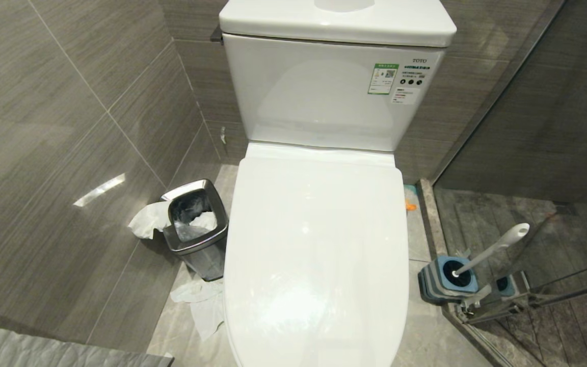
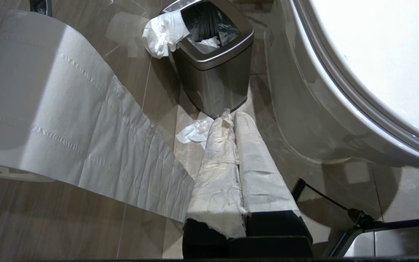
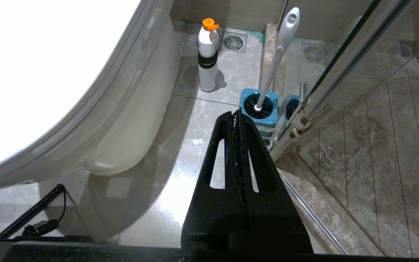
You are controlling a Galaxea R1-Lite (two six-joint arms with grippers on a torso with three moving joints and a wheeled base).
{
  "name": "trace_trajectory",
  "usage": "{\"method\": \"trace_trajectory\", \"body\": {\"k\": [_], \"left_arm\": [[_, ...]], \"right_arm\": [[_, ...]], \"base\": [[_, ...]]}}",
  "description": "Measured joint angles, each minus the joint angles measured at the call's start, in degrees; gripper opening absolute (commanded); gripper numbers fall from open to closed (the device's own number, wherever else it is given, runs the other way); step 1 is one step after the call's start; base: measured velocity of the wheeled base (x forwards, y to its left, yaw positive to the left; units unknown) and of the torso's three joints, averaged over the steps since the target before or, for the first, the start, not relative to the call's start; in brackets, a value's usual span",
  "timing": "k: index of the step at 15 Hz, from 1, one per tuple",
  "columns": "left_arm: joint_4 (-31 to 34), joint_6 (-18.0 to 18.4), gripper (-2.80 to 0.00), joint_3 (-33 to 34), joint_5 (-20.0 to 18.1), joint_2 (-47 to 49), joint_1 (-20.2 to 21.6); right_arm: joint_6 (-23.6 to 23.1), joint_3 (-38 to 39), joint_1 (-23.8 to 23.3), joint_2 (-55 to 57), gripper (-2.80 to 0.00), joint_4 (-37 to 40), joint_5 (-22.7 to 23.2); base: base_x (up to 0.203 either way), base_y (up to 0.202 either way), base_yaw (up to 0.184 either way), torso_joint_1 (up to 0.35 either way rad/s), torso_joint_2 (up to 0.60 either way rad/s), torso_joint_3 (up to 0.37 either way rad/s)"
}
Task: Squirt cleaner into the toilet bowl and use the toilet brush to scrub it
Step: Use the left hand to lift the toilet lid slightly
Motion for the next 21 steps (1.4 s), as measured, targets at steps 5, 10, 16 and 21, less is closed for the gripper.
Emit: {"method": "trace_trajectory", "body": {"k": [5, 10, 16, 21], "left_arm": [[-0.3, -0.1, -2.80, 0.0, 0.4, 0.0, 0.0], [-0.1, 0.6, -2.80, -0.1, -0.1, 0.0, 0.0], [2.7, 1.0, -2.80, -4.1, -2.4, 0.3, 0.0], [4.8, 1.1, -2.80, -6.9, -4.2, 0.8, 0.0]], "right_arm": [[0.0, 0.0, 0.0, 0.0, -2.80, 0.0, 0.0], [0.0, 0.0, 0.0, 0.0, -2.80, 0.0, 0.0], [0.0, 0.0, 0.0, 0.0, -2.80, 0.0, 0.0], [0.0, 0.0, 0.0, 0.0, -2.80, 0.0, 0.0]], "base": [[0.000, 0.000, 0.000, 0.000, 0.00, 0.000], [0.000, 0.000, 0.000, 0.000, 0.00, 0.000], [0.000, 0.000, 0.000, 0.000, 0.00, 0.000], [0.000, 0.000, 0.000, 0.000, 0.00, 0.000]]}}
